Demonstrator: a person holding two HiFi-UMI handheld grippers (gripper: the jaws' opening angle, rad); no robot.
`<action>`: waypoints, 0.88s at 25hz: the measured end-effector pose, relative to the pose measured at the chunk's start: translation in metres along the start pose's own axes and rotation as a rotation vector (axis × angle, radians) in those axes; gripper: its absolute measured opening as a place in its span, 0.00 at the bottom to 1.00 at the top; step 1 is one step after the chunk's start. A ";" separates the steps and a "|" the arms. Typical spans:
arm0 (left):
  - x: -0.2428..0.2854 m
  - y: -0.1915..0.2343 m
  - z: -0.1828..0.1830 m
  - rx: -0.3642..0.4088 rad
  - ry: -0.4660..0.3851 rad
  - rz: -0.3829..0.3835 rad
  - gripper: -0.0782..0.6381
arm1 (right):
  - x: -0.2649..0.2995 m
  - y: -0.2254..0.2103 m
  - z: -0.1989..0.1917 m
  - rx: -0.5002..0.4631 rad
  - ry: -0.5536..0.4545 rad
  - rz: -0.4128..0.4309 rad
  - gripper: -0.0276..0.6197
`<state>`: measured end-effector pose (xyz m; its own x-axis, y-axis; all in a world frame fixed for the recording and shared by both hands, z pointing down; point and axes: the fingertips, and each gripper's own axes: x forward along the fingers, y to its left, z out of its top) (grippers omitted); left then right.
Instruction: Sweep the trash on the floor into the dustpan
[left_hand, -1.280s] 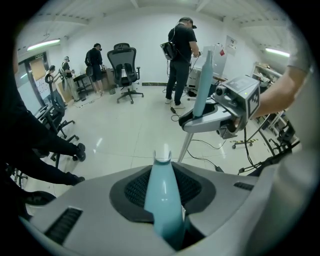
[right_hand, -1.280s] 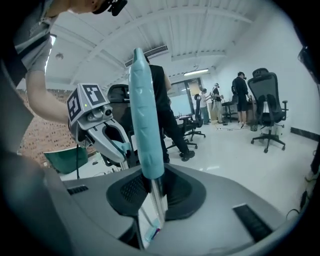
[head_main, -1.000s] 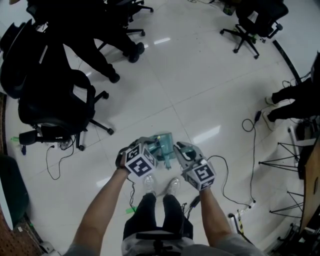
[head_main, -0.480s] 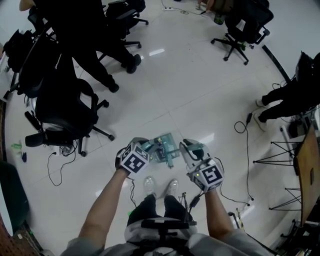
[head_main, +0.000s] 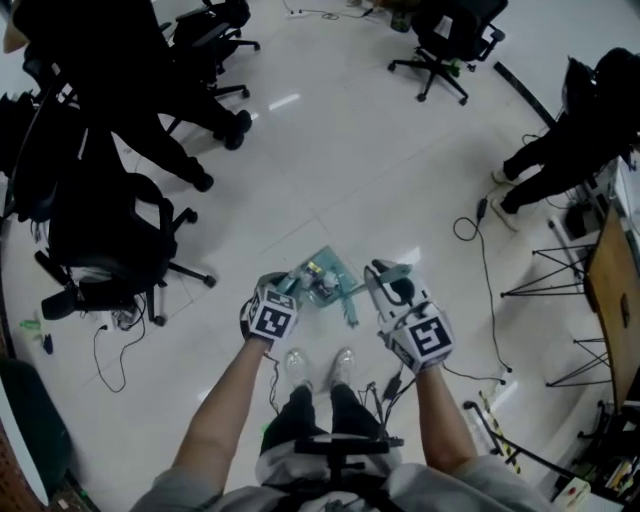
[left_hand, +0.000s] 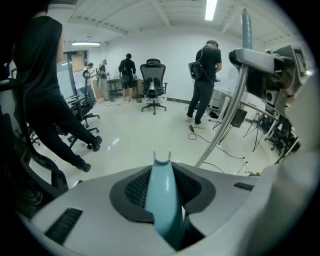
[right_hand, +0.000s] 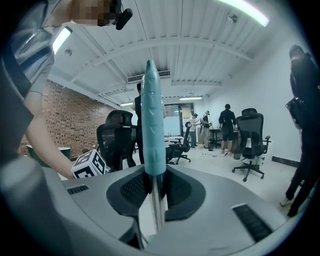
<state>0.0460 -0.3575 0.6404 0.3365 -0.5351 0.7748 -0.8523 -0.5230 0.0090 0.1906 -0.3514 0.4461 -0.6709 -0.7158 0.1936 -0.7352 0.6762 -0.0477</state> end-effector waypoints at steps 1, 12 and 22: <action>0.005 0.000 -0.002 -0.009 -0.004 0.005 0.25 | -0.002 -0.003 -0.004 0.002 0.006 -0.012 0.14; 0.036 -0.003 0.004 -0.047 -0.003 0.015 0.25 | -0.014 -0.039 -0.031 0.034 0.044 -0.104 0.14; 0.040 -0.006 0.006 -0.039 0.010 0.014 0.25 | -0.008 -0.036 -0.039 0.047 0.061 -0.092 0.14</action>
<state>0.0668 -0.3801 0.6674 0.3207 -0.5354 0.7813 -0.8719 -0.4891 0.0228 0.2265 -0.3629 0.4849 -0.5941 -0.7617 0.2586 -0.7983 0.5979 -0.0728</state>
